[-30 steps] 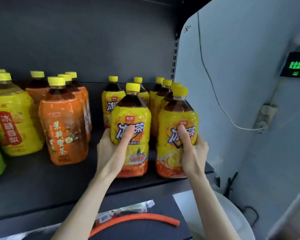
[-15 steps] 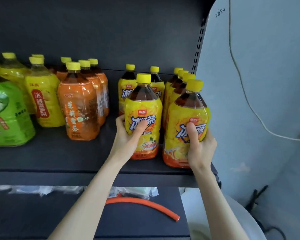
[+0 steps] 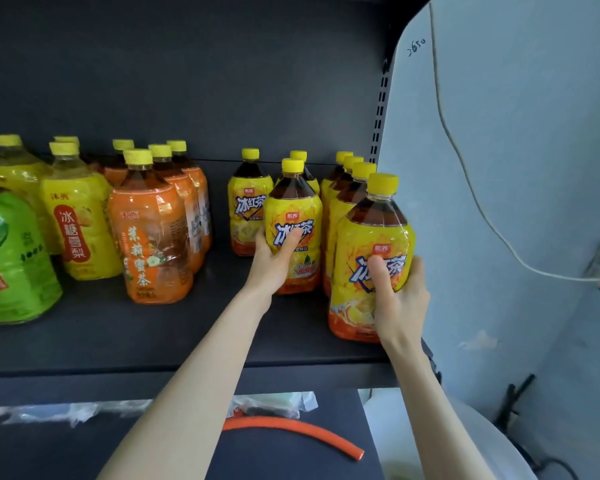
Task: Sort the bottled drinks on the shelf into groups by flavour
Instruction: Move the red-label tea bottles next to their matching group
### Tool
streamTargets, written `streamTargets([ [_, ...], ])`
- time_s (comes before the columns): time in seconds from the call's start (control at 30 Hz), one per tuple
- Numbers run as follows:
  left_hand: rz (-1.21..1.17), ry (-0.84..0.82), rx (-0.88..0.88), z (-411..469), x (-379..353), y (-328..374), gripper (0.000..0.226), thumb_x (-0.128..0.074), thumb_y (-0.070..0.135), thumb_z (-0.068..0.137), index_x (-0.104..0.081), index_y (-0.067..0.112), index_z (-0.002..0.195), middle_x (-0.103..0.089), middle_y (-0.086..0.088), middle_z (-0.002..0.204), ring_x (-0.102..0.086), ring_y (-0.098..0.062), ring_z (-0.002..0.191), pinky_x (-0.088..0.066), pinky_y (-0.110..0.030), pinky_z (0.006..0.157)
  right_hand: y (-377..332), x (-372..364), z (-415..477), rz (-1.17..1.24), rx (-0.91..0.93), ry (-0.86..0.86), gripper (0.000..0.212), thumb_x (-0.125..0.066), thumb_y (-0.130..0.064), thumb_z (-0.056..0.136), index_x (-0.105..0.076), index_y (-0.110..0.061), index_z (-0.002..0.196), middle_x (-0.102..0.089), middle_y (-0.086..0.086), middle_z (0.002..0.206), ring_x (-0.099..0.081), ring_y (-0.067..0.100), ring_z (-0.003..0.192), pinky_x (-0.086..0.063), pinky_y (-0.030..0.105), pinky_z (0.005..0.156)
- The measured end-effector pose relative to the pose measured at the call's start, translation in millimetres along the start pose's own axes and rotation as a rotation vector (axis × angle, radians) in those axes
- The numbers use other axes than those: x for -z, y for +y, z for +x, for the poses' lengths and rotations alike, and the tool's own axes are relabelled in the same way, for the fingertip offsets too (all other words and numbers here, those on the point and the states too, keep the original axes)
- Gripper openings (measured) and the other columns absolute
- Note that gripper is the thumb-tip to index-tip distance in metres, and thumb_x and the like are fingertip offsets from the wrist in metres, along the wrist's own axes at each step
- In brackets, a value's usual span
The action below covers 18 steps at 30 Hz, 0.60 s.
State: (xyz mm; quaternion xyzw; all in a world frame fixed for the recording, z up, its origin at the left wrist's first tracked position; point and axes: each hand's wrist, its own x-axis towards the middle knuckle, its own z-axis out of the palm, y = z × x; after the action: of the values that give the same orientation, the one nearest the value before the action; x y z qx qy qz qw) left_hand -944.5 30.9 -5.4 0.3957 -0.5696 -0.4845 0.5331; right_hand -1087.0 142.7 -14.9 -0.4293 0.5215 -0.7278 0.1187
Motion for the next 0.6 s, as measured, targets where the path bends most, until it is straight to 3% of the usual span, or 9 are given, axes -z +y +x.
streamTargets([
  [0.2, -0.028, 0.012, -0.013, 21, -5, -4, 0.078, -0.058, 0.049, 0.086, -0.013, 0.031, 0.147, -0.043, 0.001, 0.140, -0.045, -0.020, 0.126, -0.040, -0.044, 0.104, -3, -2, 2, 0.033, -0.007, -0.021, 0.054, -0.057, -0.065, 0.060, -0.053, -0.026, 0.096, -0.068, -0.018, 0.079, -0.067, -0.005, 0.075, -0.050, 0.010, 0.060],
  [0.43, -0.060, -0.042, -0.025, 32, -6, -11, 0.073, -0.051, 0.043, 0.091, -0.008, 0.028, 0.149, -0.036, 0.000, 0.144, -0.040, -0.017, 0.127, -0.038, -0.031, 0.093, -2, -3, 0, 0.080, -0.004, -0.035, 0.060, -0.058, -0.065, 0.059, -0.053, -0.023, 0.102, -0.068, -0.015, 0.085, -0.067, -0.004, 0.076, -0.051, 0.012, 0.059],
  [0.6, -0.046, -0.044, -0.031, 41, -8, -14, 0.074, -0.050, 0.046, 0.091, -0.006, 0.030, 0.149, -0.034, -0.001, 0.146, -0.037, -0.021, 0.132, -0.037, -0.034, 0.097, -2, -3, 0, 0.099, 0.013, -0.043, 0.064, -0.058, -0.063, 0.059, -0.053, -0.018, 0.105, -0.067, -0.014, 0.089, -0.066, -0.007, 0.074, -0.048, 0.008, 0.058],
])
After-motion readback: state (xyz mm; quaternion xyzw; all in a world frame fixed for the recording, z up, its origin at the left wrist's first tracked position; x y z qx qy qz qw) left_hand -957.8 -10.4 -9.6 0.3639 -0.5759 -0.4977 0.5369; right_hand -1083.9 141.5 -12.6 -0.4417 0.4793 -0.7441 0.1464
